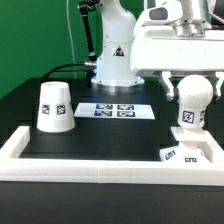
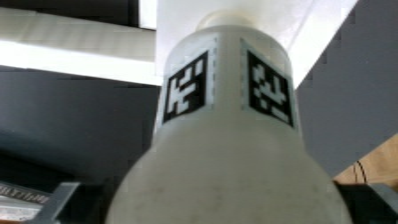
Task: Assemble lamp
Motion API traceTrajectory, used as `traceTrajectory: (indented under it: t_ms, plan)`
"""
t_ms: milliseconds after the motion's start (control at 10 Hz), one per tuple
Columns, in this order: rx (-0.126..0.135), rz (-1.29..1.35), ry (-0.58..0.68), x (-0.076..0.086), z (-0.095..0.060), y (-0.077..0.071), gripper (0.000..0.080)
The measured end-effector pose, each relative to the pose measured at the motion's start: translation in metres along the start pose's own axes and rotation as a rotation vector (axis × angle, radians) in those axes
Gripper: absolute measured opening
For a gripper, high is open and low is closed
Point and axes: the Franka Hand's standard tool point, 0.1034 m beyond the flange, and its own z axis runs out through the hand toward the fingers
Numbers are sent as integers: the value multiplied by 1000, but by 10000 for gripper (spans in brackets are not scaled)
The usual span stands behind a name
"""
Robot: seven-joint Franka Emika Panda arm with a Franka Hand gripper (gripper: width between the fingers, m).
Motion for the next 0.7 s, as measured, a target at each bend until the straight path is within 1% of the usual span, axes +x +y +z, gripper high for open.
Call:
traceTrajectory:
  t_ms: [200, 300, 400, 500, 700]
  plan:
    - [0, 0, 0, 0, 0, 0, 579]
    - [0, 0, 0, 0, 0, 0, 635]
    - [0, 0, 0, 0, 0, 0, 635]
    - [0, 0, -1, 0, 0, 1, 686]
    - [-1, 3, 2, 4, -4, 2, 697]
